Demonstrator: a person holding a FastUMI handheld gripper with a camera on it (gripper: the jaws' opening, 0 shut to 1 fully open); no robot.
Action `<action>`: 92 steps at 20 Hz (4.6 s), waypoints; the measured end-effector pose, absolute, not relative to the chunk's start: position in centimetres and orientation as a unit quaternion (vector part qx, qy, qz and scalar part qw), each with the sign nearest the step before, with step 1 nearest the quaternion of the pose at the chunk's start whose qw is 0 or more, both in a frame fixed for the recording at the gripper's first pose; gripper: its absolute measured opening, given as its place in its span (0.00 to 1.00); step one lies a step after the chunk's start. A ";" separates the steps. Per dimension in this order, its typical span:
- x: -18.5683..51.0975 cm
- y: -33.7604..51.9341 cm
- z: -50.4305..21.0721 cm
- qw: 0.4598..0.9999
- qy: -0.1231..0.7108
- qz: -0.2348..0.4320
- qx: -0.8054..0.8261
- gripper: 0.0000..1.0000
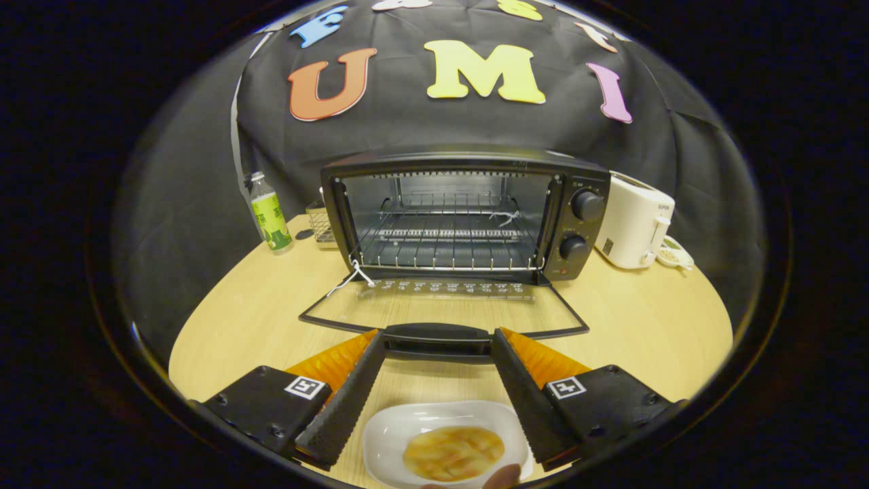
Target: Open the toaster oven, put the food inside, and close the toaster oven door.
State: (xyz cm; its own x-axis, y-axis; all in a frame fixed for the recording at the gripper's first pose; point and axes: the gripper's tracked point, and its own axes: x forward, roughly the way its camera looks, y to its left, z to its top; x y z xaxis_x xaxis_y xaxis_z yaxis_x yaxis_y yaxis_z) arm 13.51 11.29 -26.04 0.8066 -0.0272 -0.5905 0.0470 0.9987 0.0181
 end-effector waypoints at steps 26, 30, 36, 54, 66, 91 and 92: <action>4.5 13.2 -16.8 0.980 0.175 0.094 -0.016 1.00; 2.8 12.8 -18.2 0.981 0.165 0.097 -0.002 1.00; 0.5 12.3 -24.5 0.975 0.207 0.084 -0.004 1.00; 1.0 10.8 -32.0 0.944 0.325 0.034 0.044 1.00; 1.5 10.3 -29.1 0.954 0.288 0.031 0.079 0.67; 23.2 12.3 -21.8 0.909 0.173 -0.033 0.378 0.61; 24.3 12.5 -21.9 0.913 0.176 -0.036 0.367 0.61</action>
